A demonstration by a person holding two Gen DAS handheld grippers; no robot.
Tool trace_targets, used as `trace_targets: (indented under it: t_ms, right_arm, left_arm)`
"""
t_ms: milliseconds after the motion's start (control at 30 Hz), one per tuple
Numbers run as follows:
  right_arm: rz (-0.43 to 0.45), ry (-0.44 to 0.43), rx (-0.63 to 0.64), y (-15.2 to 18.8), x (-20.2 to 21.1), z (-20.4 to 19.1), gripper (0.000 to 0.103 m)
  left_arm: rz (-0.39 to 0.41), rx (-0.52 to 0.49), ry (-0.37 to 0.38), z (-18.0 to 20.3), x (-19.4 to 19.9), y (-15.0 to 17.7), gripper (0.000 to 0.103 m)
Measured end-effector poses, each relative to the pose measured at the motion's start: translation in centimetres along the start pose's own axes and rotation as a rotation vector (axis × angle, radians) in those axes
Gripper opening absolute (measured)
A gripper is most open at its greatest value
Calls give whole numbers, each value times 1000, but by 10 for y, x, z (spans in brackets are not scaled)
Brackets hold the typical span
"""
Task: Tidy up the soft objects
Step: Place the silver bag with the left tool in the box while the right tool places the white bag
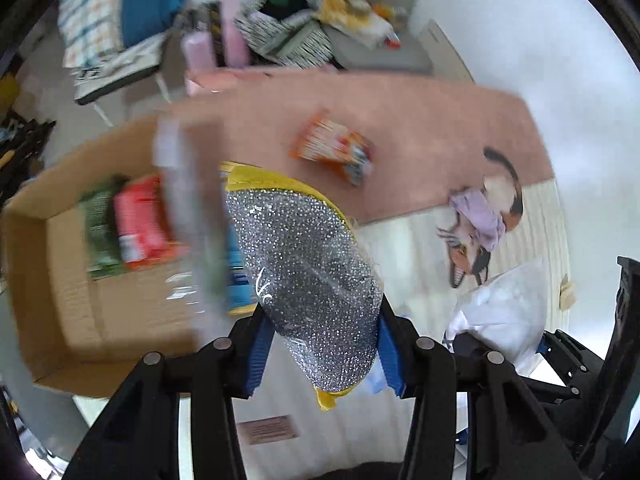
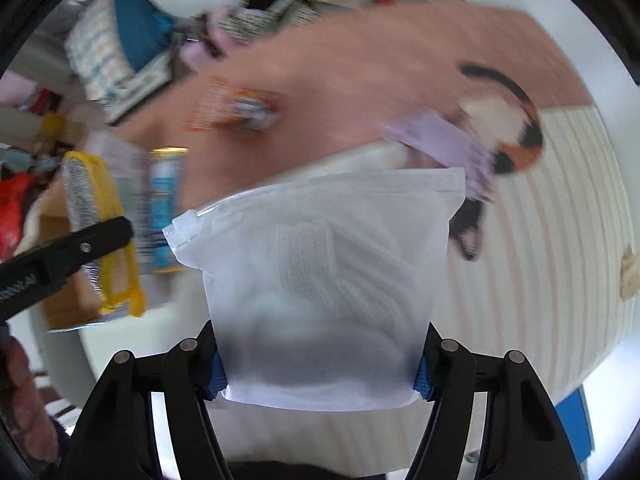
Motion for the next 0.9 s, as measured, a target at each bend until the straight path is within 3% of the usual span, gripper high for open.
trace_targets:
  t_ms: [200, 267, 433, 667, 900]
  right_arm:
    - [27, -122, 123, 10, 24, -124, 71]
    - [17, -141, 157, 10, 13, -170, 71]
    - [-55, -128, 177, 9, -39, -242, 71]
    - [-132, -26, 173, 5, -125, -279, 71]
    - [-173, 41, 159, 0, -176, -279, 71]
  left_arm:
    - [57, 79, -78, -120, 68, 20, 44]
    - [54, 91, -113, -147, 67, 26, 44]
    - [5, 158, -167, -223, 46, 28, 44]
    - [-93, 210, -151, -287, -14, 6, 44]
    - [-184, 224, -124, -311, -68, -17, 44]
Point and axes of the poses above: each gripper's, at about its wrist camera, not at the fingertips, and x roughly against the way its jaws point, z to its right, y to its underside, the point moved 2 cm from there along -x, roughly the way its jaws point, and after that the axes turned 4 degrees about -x, right-handed, at the moved point
